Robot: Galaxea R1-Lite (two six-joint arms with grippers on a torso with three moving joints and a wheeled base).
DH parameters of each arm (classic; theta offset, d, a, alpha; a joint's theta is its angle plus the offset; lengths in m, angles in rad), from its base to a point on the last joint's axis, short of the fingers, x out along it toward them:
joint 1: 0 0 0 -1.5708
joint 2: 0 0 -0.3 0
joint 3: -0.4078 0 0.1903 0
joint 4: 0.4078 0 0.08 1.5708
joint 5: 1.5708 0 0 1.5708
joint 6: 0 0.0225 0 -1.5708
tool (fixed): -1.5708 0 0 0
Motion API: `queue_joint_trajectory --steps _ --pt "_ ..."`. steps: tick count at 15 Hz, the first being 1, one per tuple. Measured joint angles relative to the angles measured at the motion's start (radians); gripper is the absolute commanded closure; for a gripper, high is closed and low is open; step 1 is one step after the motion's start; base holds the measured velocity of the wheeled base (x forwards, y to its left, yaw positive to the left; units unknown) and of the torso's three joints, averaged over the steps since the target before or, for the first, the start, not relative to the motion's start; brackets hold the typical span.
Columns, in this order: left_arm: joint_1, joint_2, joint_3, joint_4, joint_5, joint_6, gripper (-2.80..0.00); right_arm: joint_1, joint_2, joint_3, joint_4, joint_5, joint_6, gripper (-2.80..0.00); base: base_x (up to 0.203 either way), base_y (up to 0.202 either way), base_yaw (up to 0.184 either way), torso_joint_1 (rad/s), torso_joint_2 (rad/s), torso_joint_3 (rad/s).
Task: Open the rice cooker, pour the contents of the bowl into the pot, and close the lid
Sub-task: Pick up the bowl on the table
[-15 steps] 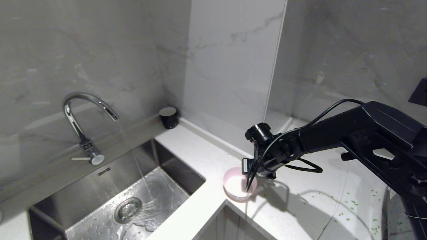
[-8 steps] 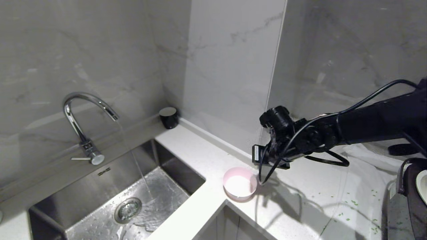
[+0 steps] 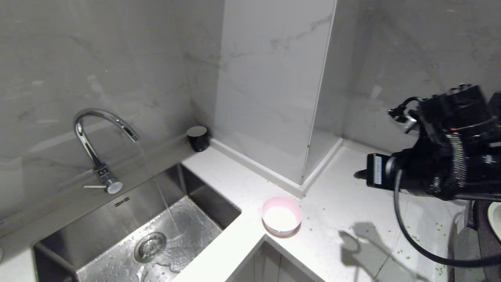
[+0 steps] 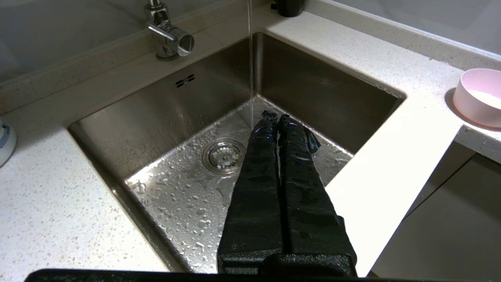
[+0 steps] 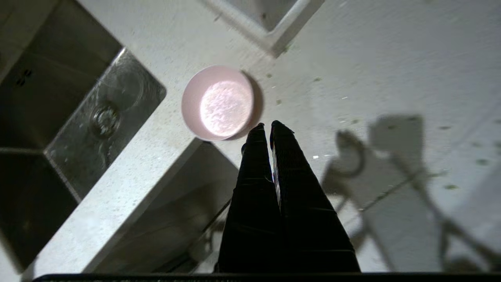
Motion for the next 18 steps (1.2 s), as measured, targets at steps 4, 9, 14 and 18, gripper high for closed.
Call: queue_joint_trajectory --steps 4,9,14,18 --pt "0.0 0.0 -0.001 0.001 0.0 0.001 0.0 -0.008 -0.295 0.109 0.064 -0.17 -0.084 0.0 0.0 0.0 0.0 0.0 0.0 0.0" --pt "0.0 0.0 -0.001 0.002 0.0 0.001 0.0 -0.258 -0.606 0.139 0.147 -0.242 -0.273 0.0 0.0 0.0 0.0 0.0 0.0 0.0" --pt "-0.003 0.0 0.0 0.0 0.0 -0.003 0.0 -0.528 -0.91 0.221 0.158 -0.239 -0.535 0.0 0.0 0.0 0.0 0.0 0.0 0.0" --pt "-0.002 0.0 0.0 0.0 0.0 -0.003 0.0 -0.567 -1.118 0.312 0.152 -0.121 -0.578 0.0 0.0 0.0 0.0 0.0 0.0 0.0"
